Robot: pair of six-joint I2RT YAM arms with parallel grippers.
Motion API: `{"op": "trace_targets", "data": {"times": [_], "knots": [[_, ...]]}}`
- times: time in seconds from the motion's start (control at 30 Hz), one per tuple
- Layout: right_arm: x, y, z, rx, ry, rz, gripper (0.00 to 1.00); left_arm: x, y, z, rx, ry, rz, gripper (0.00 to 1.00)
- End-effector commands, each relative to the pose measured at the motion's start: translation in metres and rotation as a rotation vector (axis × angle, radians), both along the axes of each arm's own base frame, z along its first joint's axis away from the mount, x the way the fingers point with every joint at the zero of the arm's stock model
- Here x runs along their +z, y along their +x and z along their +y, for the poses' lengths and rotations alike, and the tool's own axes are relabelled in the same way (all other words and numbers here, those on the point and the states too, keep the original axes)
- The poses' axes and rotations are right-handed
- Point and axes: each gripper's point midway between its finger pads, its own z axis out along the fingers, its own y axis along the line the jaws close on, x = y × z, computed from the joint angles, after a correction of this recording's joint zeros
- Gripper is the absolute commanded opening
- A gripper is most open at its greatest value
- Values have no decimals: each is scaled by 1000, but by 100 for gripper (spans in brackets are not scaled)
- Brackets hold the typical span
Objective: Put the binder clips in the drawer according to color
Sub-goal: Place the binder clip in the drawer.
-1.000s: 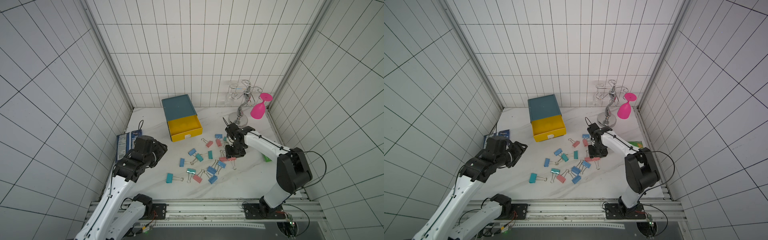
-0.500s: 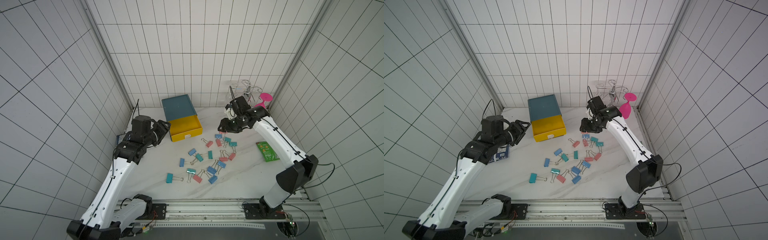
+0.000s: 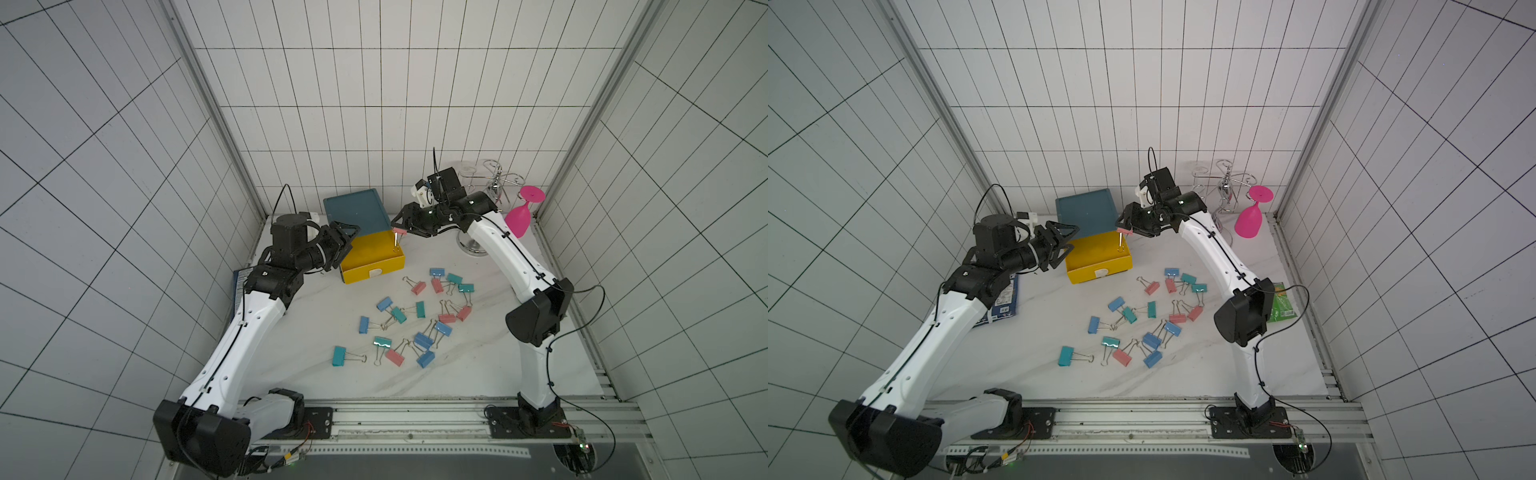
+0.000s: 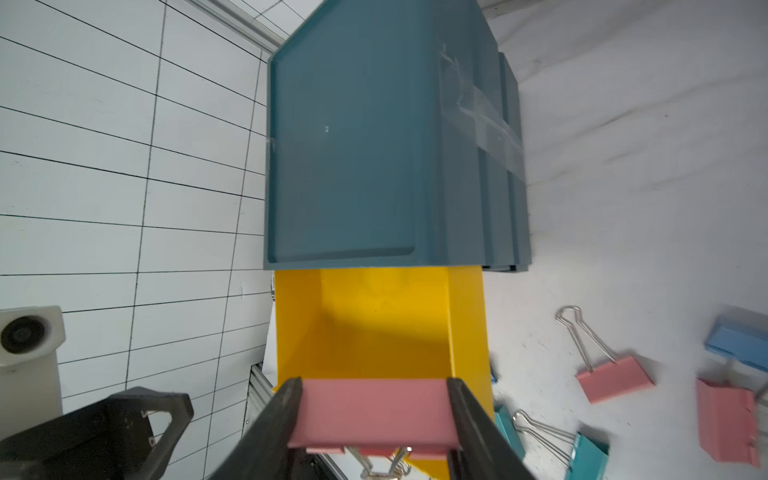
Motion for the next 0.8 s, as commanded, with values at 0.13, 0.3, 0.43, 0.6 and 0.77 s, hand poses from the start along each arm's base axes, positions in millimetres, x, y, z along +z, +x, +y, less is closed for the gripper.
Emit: {"op": "trace_targets", "data": {"times": [0.13, 0.3, 0.43, 0.6, 0.77], "knots": [[22, 7, 34, 30, 128, -43, 55, 6, -5, 13, 14, -32, -38, 69], [10, 6, 41, 51, 110, -38, 57, 1, -4, 18, 20, -31, -31, 69], [6, 5, 38, 53, 74, -53, 70, 0, -2, 21, 23, -24, -32, 69], [17, 7, 30, 52, 43, -114, 82, 0, -2, 23, 23, -9, -29, 69], [32, 6, 7, 17, -7, -161, 80, 0, -8, 29, 32, 79, -19, 69]]}}
